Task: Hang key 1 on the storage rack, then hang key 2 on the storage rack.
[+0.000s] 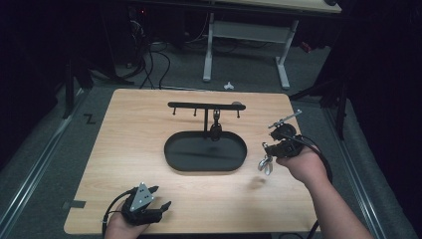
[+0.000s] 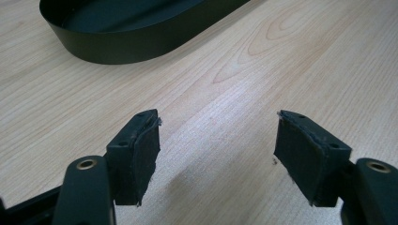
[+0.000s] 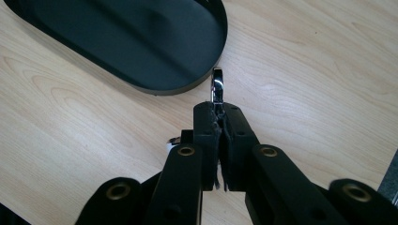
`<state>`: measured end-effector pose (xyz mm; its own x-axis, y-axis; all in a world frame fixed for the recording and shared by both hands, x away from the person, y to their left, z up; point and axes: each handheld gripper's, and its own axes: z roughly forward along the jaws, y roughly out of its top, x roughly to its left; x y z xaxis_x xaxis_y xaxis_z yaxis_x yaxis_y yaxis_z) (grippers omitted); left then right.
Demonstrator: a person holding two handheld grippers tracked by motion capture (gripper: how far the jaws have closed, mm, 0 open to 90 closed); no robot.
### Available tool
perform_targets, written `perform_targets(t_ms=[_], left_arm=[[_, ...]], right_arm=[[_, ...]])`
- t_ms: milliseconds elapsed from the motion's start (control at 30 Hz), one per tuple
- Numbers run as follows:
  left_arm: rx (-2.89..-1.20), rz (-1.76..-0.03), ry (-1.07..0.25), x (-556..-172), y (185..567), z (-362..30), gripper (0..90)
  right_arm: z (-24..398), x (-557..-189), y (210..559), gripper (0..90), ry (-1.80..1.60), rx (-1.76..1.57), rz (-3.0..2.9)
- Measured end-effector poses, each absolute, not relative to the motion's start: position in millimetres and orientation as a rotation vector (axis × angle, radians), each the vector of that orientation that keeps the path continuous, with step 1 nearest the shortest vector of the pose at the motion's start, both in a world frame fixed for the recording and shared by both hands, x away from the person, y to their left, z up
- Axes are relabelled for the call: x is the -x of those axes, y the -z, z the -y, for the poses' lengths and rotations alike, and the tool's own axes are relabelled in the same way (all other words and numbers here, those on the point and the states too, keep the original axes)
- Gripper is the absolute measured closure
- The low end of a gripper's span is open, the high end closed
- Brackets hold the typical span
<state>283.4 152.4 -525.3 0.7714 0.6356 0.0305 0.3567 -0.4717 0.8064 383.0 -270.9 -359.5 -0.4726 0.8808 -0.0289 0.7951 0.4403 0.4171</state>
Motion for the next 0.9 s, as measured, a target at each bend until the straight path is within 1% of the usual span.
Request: perform_targets(t_ms=[900], left_arm=[[-2.106, -0.742, -0.412, -284, 524, -156, 31.6]], right_arm=[[228, -415, 336, 86.3, -0.547, -1.359, -2.468]])
